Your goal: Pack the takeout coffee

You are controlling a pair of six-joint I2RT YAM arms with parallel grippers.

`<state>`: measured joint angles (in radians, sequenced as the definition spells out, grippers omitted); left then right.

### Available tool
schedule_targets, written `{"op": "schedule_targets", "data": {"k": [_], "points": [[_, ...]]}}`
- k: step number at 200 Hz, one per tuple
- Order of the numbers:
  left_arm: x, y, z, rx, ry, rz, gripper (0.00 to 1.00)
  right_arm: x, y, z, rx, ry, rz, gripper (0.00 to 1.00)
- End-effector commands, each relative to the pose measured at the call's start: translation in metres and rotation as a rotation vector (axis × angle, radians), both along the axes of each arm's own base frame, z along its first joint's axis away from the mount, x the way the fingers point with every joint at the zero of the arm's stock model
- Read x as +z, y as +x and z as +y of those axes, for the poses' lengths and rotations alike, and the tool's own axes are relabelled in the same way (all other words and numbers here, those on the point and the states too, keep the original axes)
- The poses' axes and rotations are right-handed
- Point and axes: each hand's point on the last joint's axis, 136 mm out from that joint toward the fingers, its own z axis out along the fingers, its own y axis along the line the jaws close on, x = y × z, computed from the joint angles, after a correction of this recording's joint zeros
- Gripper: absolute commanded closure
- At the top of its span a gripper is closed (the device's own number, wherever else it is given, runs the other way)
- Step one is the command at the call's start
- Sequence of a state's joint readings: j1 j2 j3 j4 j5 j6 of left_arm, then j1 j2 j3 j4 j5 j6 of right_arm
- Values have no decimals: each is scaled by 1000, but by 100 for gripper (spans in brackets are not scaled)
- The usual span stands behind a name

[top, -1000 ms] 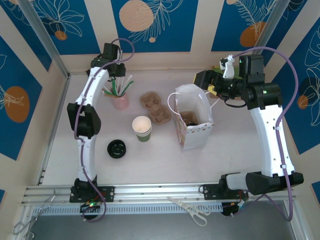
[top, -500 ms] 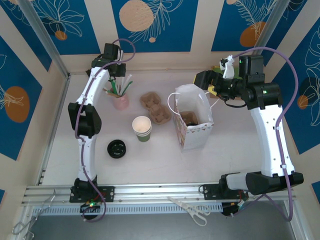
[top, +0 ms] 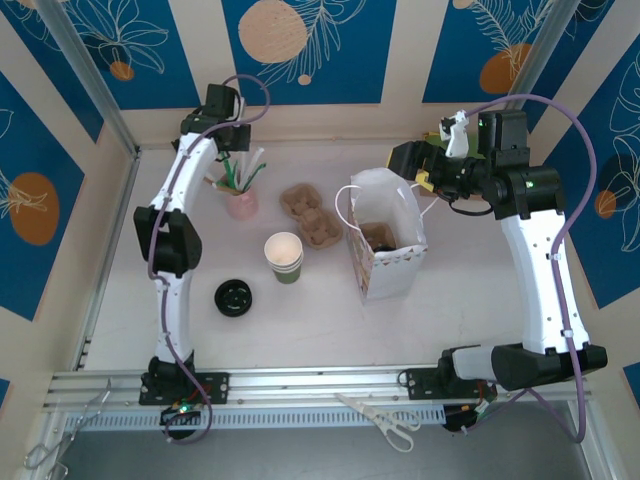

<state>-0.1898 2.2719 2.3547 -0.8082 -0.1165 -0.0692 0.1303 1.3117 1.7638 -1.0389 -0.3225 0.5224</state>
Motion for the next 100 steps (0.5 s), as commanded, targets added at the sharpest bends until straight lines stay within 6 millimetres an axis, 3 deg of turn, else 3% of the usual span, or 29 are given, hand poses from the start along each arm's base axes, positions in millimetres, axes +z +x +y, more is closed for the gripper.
{"op": "schedule_targets", "data": {"k": [1,100], "points": [[46,-6,11,26,4,-95,100,4,-7,1,16,20,-13,1],[85,-10,10,51,-71,-247,100,7,-10,3,13,33,-11,1]]}}
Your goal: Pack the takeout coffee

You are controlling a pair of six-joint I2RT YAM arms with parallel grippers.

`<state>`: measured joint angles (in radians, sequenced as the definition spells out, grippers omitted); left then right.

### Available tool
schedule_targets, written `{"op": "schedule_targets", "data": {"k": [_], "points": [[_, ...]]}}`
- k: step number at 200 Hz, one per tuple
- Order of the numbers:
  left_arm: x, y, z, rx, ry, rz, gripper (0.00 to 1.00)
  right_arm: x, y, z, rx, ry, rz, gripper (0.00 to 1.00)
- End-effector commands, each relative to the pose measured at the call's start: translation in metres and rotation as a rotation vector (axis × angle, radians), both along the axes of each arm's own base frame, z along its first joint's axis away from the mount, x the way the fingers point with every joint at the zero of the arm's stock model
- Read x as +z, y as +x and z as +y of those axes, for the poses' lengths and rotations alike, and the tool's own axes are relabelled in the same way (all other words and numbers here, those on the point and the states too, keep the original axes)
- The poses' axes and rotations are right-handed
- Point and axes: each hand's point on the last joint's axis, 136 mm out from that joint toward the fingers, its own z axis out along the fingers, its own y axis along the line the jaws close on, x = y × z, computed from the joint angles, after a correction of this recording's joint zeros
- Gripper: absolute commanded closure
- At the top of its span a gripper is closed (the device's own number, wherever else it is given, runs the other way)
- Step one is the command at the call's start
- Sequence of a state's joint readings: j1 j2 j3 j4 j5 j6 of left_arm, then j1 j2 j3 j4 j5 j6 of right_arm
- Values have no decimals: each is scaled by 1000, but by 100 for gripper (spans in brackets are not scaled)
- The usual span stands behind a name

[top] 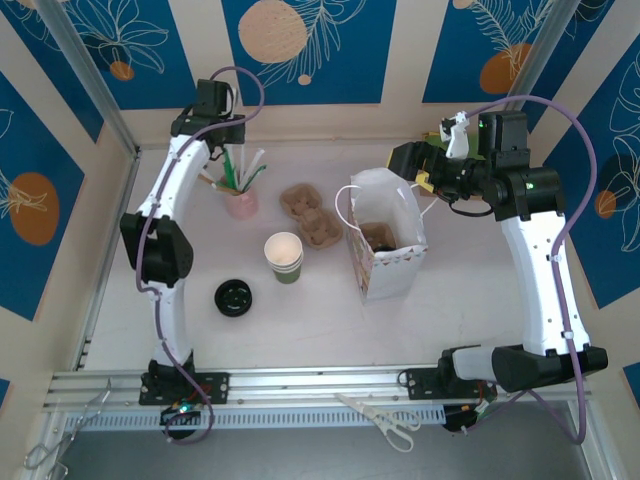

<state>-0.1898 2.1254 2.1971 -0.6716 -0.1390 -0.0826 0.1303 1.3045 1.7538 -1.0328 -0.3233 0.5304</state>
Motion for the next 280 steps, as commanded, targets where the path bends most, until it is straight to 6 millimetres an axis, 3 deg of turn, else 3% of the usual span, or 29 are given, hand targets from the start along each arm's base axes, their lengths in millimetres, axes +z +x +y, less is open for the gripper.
{"op": "schedule_targets", "data": {"k": [1,59,103,195,217,238,280], "points": [[43,-1,4,23,-53,-124,100,7,-9,3,16,27,-12,1],[80,-10,5,22,-74,-222,100,7,-12,4,19,36,-12,1],[122,-23,5,17,-119,-325,100,6,-14,6,28,40,-13,1],[202,-73,0,-13,-237,-480,100,-2,-25,5,42,37,-16,1],[220,-93,-12,-53,-297,-500,100,-6,-28,3,39,37,-14,1],[232,-113,-36,-121,-363,-496,100,-11,-31,-1,22,39,1,1],[251,-160,-102,-262,-351,-504,100,-17,-41,-11,-3,31,-7,1]]}}
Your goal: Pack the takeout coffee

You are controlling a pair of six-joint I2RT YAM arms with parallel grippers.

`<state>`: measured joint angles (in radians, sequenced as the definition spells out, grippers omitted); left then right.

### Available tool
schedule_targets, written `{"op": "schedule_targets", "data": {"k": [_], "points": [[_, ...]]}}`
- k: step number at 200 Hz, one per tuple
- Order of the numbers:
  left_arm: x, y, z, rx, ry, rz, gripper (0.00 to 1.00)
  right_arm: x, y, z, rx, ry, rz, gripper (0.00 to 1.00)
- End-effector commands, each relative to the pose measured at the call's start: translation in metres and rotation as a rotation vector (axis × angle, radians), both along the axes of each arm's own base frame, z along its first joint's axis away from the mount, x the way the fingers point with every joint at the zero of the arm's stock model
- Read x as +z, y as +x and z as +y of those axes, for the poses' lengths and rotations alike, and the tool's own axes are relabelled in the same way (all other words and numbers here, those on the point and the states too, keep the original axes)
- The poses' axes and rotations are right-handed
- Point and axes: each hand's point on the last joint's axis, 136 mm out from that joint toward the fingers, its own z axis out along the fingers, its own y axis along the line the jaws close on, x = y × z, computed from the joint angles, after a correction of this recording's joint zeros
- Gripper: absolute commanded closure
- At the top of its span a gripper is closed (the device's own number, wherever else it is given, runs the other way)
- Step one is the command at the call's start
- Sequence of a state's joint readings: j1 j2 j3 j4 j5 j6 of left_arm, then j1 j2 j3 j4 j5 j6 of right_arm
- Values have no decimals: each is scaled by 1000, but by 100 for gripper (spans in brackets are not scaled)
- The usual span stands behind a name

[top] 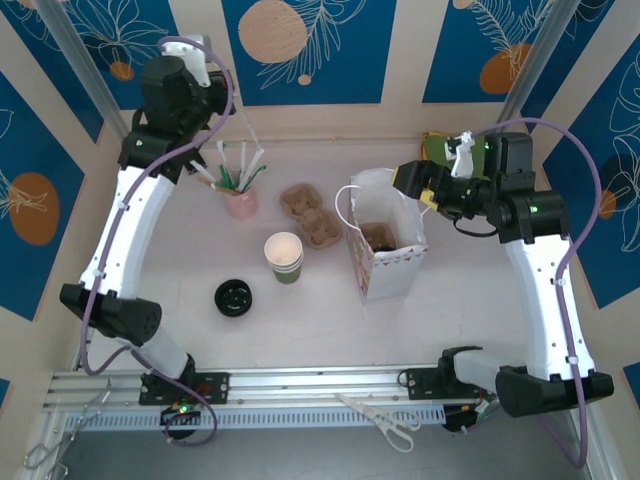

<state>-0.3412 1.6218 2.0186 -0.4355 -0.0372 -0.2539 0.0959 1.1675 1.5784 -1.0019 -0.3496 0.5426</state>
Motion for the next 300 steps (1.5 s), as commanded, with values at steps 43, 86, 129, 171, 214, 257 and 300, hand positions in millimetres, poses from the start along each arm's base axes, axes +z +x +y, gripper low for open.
{"op": "schedule_targets", "data": {"k": [43,86,129,171,214,257,300], "points": [[38,-75,-96,-225,10,-79,100,-5,-29,-9,-12,-24,-30,1],[53,-111,-155,-380,9,-155,100,-8,-41,-17,-45,-43,-32,1],[41,-133,-209,-494,94,-175,100,-14,-47,-21,-62,-52,-27,1],[6,-132,-249,-576,128,-116,100,-17,-49,-25,-82,-65,-22,1],[-48,-122,-287,-638,163,-38,100,-20,-48,-28,-96,-67,-11,1],[-103,-109,-307,-630,287,25,100,-20,-46,-30,-105,-76,-13,1],[-117,-106,-306,-617,302,63,72,-14,-38,-33,-117,-83,-29,1]]}}
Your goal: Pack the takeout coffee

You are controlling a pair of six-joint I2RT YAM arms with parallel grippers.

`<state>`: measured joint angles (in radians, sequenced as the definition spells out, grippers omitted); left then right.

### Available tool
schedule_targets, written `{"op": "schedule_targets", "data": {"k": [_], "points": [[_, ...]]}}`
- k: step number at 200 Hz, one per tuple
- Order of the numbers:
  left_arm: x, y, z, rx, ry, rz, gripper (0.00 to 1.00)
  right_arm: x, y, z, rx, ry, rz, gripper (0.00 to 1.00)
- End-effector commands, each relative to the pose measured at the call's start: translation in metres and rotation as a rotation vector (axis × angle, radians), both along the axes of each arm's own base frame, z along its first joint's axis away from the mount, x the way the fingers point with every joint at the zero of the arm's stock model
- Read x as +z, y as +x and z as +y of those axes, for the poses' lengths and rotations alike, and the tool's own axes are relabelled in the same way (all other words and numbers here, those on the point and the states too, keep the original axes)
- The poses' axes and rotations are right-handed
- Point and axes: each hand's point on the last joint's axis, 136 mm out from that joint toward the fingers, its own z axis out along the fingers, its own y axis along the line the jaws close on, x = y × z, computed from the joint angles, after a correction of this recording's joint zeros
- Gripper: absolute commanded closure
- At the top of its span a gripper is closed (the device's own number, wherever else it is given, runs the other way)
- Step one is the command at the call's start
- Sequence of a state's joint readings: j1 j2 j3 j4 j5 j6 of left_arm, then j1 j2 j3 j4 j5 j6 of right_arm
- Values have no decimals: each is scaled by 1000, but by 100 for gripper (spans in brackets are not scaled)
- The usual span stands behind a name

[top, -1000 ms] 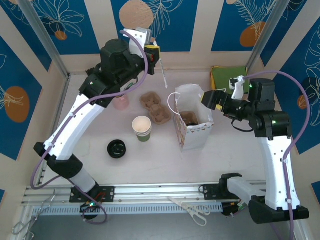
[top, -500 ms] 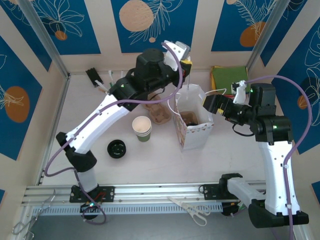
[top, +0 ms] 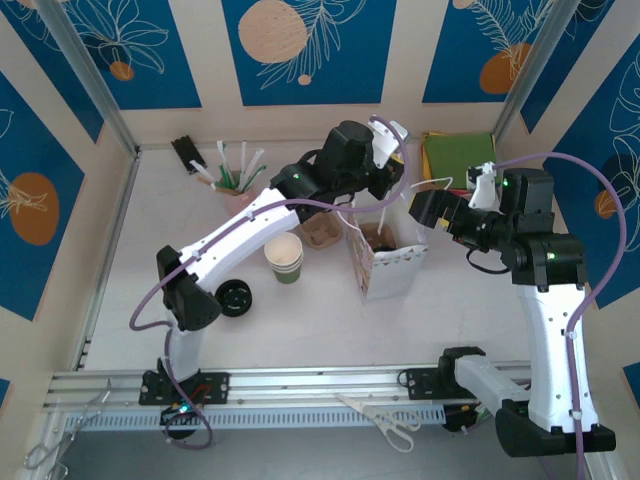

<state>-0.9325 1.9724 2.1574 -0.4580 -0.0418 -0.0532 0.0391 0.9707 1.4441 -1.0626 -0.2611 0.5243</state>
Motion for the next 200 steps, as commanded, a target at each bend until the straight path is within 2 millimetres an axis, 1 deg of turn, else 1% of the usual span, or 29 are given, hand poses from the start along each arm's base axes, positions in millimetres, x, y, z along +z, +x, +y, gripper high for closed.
{"op": "schedule_targets", "data": {"k": [1,13,34,45,65,73,86,109,123,135,148,181,200], "points": [[6,-2,2,12,-5,-12,71,3,4,-3,-1,-18,-13,1],[9,-3,3,14,-10,-13,63,7,7,-4,-4,-19,-22,1],[19,-1,10,28,-24,-23,63,15,14,-7,-13,-34,-40,1],[25,1,16,41,-32,-26,55,19,19,-8,-18,-44,-50,1],[38,2,27,51,-57,-23,51,26,31,-14,-40,-63,-58,1],[42,3,33,62,-64,-22,44,28,36,-16,-52,-70,-59,1],[49,4,45,74,-71,-22,42,29,48,-25,-88,-86,-51,1],[54,7,67,121,-76,-5,32,29,72,-43,-156,-95,-30,1],[56,7,80,139,-81,4,23,28,88,-54,-192,-85,-9,1],[56,8,90,154,-86,23,9,27,102,-63,-217,-81,2,1],[53,9,100,164,-91,52,0,25,117,-75,-247,-90,14,1],[39,13,125,195,-91,107,0,16,154,-105,-317,-105,54,1],[30,16,139,219,-87,134,0,4,175,-123,-351,-147,88,1]]}}
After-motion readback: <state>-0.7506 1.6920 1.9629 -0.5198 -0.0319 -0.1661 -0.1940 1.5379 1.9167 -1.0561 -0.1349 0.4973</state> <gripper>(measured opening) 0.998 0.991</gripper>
